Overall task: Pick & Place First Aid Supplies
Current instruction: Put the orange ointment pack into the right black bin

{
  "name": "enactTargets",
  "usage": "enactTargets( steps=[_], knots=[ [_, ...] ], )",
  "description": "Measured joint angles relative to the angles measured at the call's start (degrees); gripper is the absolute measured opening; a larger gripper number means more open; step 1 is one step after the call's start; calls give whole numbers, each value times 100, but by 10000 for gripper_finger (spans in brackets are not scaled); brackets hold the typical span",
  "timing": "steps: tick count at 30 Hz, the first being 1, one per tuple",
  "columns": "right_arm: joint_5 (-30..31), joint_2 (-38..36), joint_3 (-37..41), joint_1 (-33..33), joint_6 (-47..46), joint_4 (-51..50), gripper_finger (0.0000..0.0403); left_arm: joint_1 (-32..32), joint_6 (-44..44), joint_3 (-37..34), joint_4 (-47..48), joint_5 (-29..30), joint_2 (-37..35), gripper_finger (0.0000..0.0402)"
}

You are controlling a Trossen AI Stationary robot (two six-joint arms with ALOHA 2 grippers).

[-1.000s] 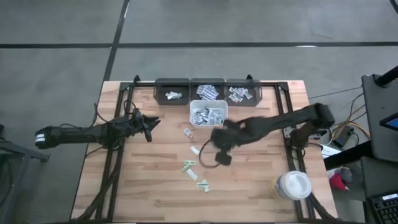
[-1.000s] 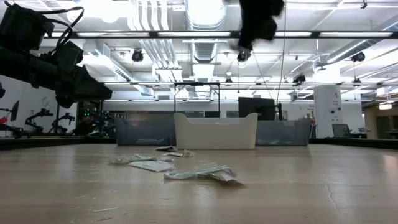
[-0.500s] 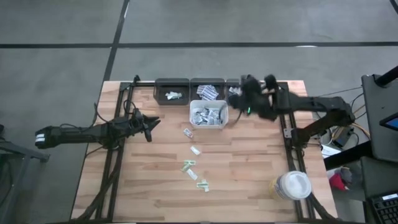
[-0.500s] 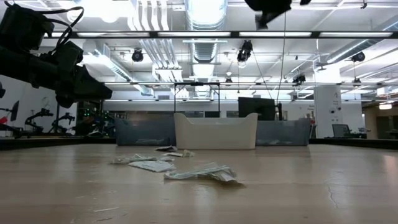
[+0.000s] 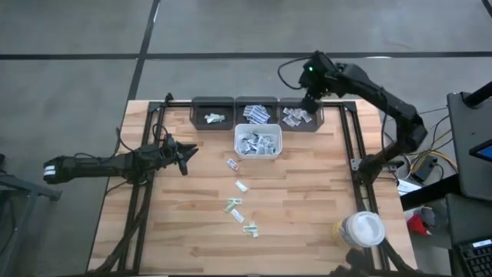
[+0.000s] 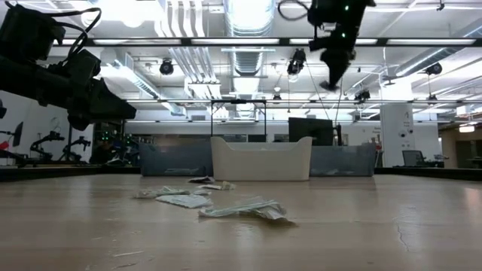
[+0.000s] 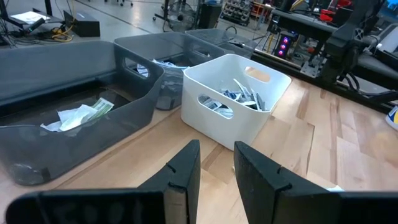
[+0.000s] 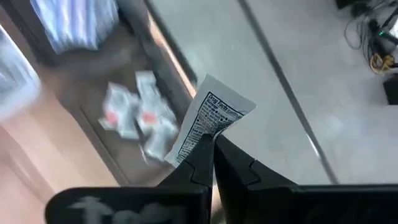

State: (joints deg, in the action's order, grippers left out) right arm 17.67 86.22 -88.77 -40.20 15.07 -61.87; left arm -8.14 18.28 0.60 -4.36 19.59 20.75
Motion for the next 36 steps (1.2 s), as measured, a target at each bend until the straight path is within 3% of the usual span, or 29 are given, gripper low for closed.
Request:
enactTargets(
  steps=[8,13,19,23,36],
  knots=[
    [-54,1248,-1034,-576,1808,-1285,8,1,0,0,7,0,0,94],
    [-691,2160,-1797,-691,2440,-1752,8,0,0,0,9,0,0,94],
    [-730,3294,-2635,-749,2155,-2602,8,0,22,0,13,0,0,94],
    [-733,3781,-2828,-798,1519,-2618,8,2,22,0,15,0,0,94],
    [-781,4220,-2777,-798,748,-2636,8,0,17,0,33,167,2,94]
  ],
)
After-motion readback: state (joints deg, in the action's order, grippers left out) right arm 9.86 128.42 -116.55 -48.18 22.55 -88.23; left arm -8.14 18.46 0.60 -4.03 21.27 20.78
